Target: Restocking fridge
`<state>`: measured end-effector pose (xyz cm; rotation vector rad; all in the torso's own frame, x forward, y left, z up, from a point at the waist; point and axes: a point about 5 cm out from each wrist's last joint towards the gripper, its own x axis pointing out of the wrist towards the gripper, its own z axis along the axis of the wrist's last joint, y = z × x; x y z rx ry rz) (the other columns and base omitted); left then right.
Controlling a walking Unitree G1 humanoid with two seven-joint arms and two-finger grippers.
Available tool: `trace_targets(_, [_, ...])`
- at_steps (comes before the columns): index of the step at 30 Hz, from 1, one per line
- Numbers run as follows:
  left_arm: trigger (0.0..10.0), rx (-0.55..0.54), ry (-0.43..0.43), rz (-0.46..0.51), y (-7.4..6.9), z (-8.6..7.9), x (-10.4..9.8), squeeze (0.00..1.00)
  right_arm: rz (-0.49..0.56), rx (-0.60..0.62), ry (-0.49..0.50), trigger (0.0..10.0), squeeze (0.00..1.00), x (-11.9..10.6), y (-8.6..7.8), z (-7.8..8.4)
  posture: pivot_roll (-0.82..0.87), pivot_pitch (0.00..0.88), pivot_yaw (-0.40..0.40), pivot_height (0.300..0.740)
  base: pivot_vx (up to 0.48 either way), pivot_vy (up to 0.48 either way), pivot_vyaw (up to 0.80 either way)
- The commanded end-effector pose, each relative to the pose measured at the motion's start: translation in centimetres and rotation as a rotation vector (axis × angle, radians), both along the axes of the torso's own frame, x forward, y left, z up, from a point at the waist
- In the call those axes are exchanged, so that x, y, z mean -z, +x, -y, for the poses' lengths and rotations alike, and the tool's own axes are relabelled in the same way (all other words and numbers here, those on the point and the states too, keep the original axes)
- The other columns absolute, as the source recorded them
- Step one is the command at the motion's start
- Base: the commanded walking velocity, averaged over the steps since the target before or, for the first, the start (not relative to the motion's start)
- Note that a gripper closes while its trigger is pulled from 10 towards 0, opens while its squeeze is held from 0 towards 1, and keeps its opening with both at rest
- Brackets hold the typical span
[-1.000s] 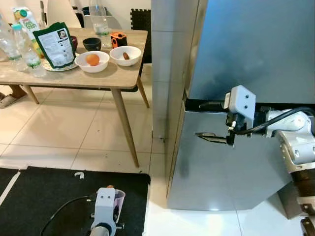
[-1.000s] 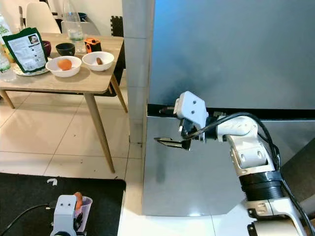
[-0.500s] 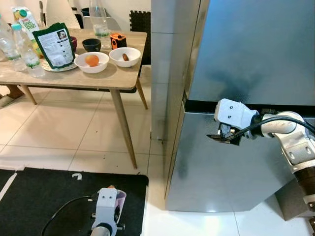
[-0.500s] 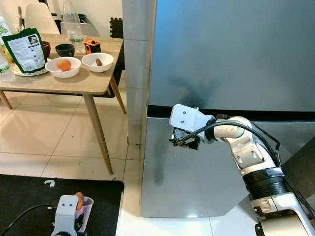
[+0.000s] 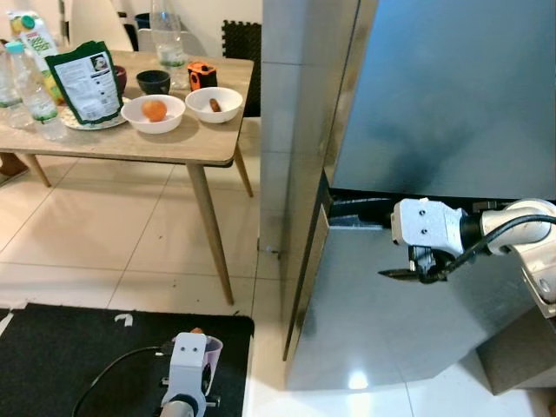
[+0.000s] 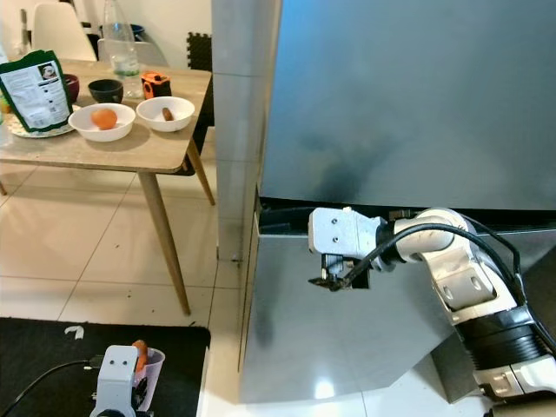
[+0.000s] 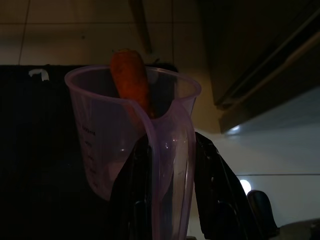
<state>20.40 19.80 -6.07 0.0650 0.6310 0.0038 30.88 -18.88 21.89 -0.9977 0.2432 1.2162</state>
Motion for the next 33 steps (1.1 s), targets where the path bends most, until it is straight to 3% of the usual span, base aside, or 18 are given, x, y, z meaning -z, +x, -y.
trace_targets(1, [10.0,0.009,0.004,-0.006,-0.5,0.1,0.2,0.0,-0.203,-0.054,-0.051,10.0,0.0,3.6,-1.2,-0.5,-0.05,0.033,-0.077,0.74,0.0,0.0,0.0])
trace_targets(2, [10.0,0.01,0.005,-0.007,-0.5,0.1,0.2,0.0,-0.218,-0.079,-0.013,10.0,0.0,3.2,-1.5,-0.7,-0.05,0.033,-0.077,0.74,0.0,0.0,0.0])
trace_targets(5, [10.0,0.016,0.009,-0.009,-0.4,0.1,0.2,0.0,-0.242,-0.311,0.377,10.0,0.0,-1.7,-3.5,-3.1,-0.05,0.02,-0.079,0.74,0.0,0.0,0.0])
trace_targets(6, [10.0,0.016,0.009,-0.009,-0.4,0.1,0.2,0.0,-0.242,-0.311,0.377,10.0,0.0,-1.7,-3.5,-3.1,-0.05,0.02,-0.079,0.74,0.0,0.0,0.0])
trace_targets(9, [10.0,0.02,0.011,-0.01,-0.4,0.1,0.2,0.0,-0.248,-0.47,0.583,10.0,0.0,-5.0,-4.9,-3.5,-0.05,0.017,-0.079,0.74,0.0,0.0,0.0])
trace_targets(10, [10.0,0.02,0.011,-0.01,-0.4,0.1,0.2,0.0,-0.248,-0.47,0.583,10.0,0.0,-5.0,-4.9,-3.5,-0.05,0.017,-0.079,0.74,0.0,0.0,0.0])
trace_targets(12, [10.0,0.023,0.012,-0.011,-0.3,0.1,0.2,0.0,-0.218,-0.523,0.676,10.0,0.0,-6.5,-5.1,-3.5,-0.05,0.02,-0.081,0.74,0.0,0.0,0.0])
trace_targets(14, [10.0,0.024,0.012,-0.011,-0.3,0.1,0.2,0.0,-0.2,-0.521,0.691,10.0,0.0,-6.8,-5.0,-3.6,-0.05,0.02,-0.081,0.74,0.0,0.0,0.0])
trace_targets(17, [10.0,0.025,0.011,-0.013,-0.4,0.2,0.2,0.0,-0.115,-0.415,0.663,10.0,0.0,-6.4,-3.5,-4.0,-0.05,0.023,-0.08,0.74,0.0,0.0,0.0])
trace_targets(19, [10.0,0.029,0.009,-0.015,-0.5,0.4,0.3,0.0,-0.043,-0.28,0.569,10.0,0.0,-5.5,-1.9,-4.3,-0.05,0.023,-0.08,0.74,0.0,0.0,0.0])
trace_targets(20, [10.0,0.029,0.009,-0.015,-0.5,0.4,0.3,0.0,-0.043,-0.28,0.569,10.0,0.0,-5.5,-1.9,-4.3,-0.05,0.023,-0.08,0.74,0.0,0.0,0.0])
trace_targets(22, [10.0,0.032,0.009,-0.018,-0.6,0.5,0.4,0.0,0.002,-0.164,0.451,10.0,0.0,-4.7,-0.8,-4.1,-0.05,0.024,-0.079,0.74,0.0,0.0,0.0])
trace_targets(23, [10.0,0.032,0.009,-0.018,-0.6,0.5,0.4,0.0,0.002,-0.164,0.451,10.0,0.0,-4.7,-0.8,-4.1,-0.05,0.024,-0.079,0.74,0.0,0.0,0.0])
trace_targets(25, [10.0,0.034,0.009,-0.02,-0.6,0.5,0.4,0.0,0.032,-0.079,0.358,10.0,0.0,-4.3,0.0,-3.5,-0.05,0.025,-0.081,0.74,0.0,0.0,0.0])
trace_targets(26, [10.0,0.034,0.009,-0.02,-0.6,0.5,0.4,0.0,0.039,-0.053,0.302,0.0,0.0,-4.2,0.2,-3.0,-0.05,0.026,-0.082,0.74,0.0,0.0,0.0])
trace_targets(29, [10.0,0.035,0.009,-0.02,-0.6,0.5,0.4,0.0,0.042,-0.041,0.268,0.0,0.0,-4.1,0.2,-2.7,-0.05,0.026,-0.082,0.74,0.0,0.0,0.0])
trace_targets(30, [10.0,0.032,0.008,-0.02,-0.6,0.5,0.4,0.0,0.048,-0.022,0.153,0.0,0.0,-3.7,0.1,-1.7,-0.05,0.026,-0.083,0.74,0.0,0.0,0.0])
trace_targets(33, [10.0,0.027,0.004,-0.025,-0.6,0.5,0.5,0.0,0.028,-0.024,0.092,0.0,0.0,-3.5,-0.3,-1.0,-0.05,0.027,-0.084,0.74,0.0,0.0,0.0])
